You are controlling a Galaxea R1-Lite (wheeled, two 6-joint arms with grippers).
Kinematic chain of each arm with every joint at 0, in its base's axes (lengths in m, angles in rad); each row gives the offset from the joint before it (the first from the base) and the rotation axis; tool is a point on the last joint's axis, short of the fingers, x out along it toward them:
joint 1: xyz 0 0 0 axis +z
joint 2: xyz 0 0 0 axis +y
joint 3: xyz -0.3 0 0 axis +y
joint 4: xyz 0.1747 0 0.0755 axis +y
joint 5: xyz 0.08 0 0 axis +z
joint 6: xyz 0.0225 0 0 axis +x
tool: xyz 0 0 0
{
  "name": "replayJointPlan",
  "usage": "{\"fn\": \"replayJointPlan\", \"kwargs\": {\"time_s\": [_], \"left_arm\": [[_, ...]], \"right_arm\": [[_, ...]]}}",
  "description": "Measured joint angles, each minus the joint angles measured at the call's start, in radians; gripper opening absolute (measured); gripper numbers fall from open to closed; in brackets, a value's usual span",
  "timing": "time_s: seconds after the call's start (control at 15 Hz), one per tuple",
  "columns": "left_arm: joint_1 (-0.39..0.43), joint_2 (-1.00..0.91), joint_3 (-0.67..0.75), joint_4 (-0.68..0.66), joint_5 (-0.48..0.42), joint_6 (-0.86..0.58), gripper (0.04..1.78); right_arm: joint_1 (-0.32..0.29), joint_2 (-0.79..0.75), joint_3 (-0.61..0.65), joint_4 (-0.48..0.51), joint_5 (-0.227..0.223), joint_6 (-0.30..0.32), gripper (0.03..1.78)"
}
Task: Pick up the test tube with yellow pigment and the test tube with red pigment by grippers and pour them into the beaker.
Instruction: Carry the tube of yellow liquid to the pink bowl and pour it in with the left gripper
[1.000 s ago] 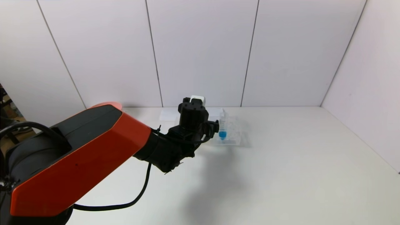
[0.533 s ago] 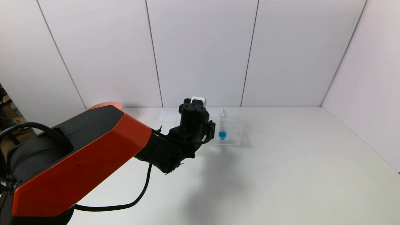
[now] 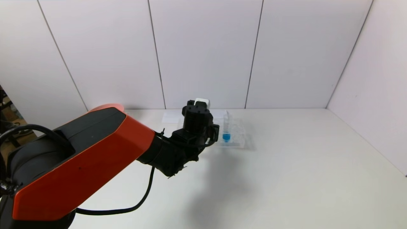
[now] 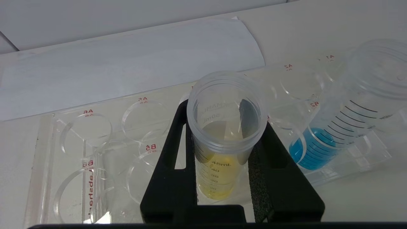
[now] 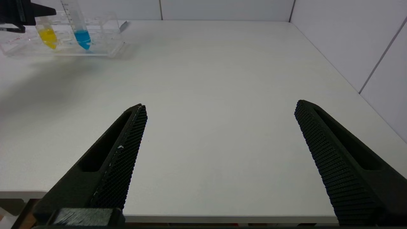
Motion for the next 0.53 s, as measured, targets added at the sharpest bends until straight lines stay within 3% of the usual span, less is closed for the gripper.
{"fn": "replayJointPlan", "kwargs": {"time_s": [0.53], "left_arm": [[-0.001, -0.026, 0.006, -0.002, 0.003, 0.007, 0.47]], "right_arm": [[0.0, 0.0, 0.0, 0.0, 0.0, 0.0, 1.7]]}}
